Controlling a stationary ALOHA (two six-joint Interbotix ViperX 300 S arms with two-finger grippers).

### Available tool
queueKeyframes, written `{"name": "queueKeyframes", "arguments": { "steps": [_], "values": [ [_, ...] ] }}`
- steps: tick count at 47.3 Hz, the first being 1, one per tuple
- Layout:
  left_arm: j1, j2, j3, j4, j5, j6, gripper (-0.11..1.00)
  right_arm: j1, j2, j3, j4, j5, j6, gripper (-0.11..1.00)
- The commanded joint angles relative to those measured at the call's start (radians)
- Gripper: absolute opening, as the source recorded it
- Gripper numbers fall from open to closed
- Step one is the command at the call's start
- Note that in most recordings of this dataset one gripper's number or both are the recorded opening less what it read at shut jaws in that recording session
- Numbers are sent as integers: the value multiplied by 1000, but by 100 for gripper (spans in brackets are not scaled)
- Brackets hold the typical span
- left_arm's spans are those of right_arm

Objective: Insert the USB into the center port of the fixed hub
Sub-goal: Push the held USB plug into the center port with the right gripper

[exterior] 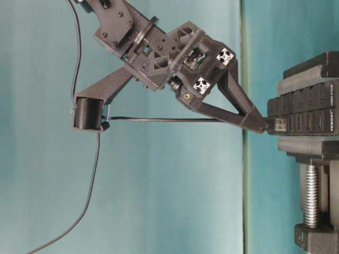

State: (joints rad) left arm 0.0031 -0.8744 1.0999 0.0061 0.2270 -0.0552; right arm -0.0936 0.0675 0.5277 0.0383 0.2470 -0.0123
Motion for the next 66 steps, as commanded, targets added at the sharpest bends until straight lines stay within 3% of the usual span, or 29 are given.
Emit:
{"name": "queueKeyframes", "arguments": {
  "steps": [1,45,66],
  "values": [
    [0,5,-12,2,-6,0,1,6,-9,-6,-3,-3,8,7],
    [0,3,-11,2,-11,0,1,-12,6,-14,-41,60,-26,7],
    [2,3,-9,3,-12,0,1,-14,17,-20,-37,12,-26,7]
  ]
}}
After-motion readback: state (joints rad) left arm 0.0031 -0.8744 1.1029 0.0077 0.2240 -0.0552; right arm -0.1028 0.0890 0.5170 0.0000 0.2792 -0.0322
